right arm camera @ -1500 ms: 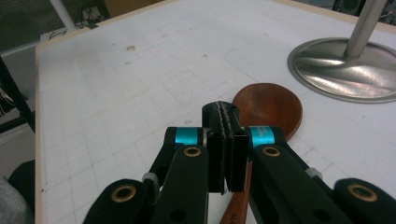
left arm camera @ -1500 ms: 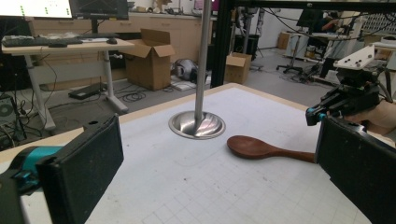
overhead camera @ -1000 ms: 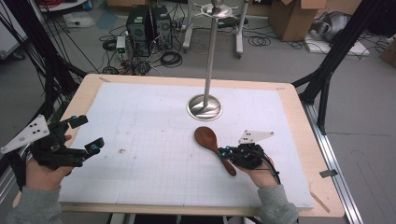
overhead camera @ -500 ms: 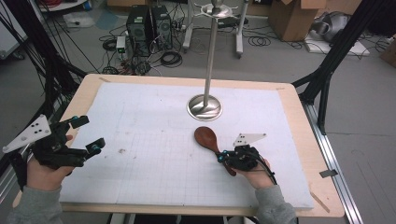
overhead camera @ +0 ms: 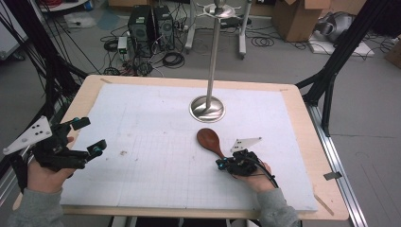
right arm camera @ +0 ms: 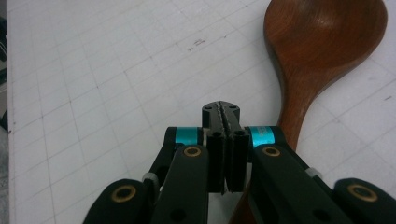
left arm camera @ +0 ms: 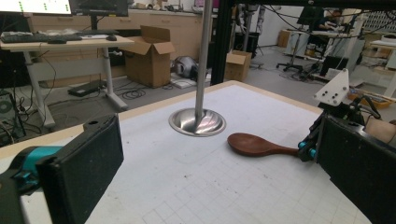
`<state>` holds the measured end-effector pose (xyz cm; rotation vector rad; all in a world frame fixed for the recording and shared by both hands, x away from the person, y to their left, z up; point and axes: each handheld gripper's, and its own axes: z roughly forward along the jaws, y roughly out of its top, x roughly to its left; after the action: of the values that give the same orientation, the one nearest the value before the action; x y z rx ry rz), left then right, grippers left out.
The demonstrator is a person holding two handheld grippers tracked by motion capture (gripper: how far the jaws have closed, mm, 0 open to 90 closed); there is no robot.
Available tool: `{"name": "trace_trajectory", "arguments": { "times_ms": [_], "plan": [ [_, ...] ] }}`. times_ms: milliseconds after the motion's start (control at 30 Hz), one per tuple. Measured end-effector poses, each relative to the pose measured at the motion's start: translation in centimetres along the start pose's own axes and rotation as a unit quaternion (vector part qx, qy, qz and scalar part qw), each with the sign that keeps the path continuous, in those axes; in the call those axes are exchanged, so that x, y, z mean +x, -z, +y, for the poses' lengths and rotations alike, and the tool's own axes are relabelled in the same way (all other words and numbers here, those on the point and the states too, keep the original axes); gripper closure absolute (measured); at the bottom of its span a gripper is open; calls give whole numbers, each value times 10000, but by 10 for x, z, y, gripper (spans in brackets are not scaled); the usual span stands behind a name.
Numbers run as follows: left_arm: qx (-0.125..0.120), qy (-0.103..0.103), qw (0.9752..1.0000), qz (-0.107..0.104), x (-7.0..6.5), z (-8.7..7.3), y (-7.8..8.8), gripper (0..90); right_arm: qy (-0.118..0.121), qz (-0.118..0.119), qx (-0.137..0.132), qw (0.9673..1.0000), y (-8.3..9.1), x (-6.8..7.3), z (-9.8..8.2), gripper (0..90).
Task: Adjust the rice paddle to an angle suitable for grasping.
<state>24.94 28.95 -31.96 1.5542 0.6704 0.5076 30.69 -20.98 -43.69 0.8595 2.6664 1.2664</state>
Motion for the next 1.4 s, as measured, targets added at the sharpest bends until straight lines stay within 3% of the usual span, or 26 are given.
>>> {"name": "trace_trajectory", "arguments": {
  "times_ms": [467,1400],
  "plan": [
    [2,14,10000,-61,1,0,-5,18,-77,-35,203,9998,1,-2,-5,895],
    [34,32,9999,-102,1,-1,-8,18,-425,-632,120,9970,19,-23,-17,896]
  ]
}}
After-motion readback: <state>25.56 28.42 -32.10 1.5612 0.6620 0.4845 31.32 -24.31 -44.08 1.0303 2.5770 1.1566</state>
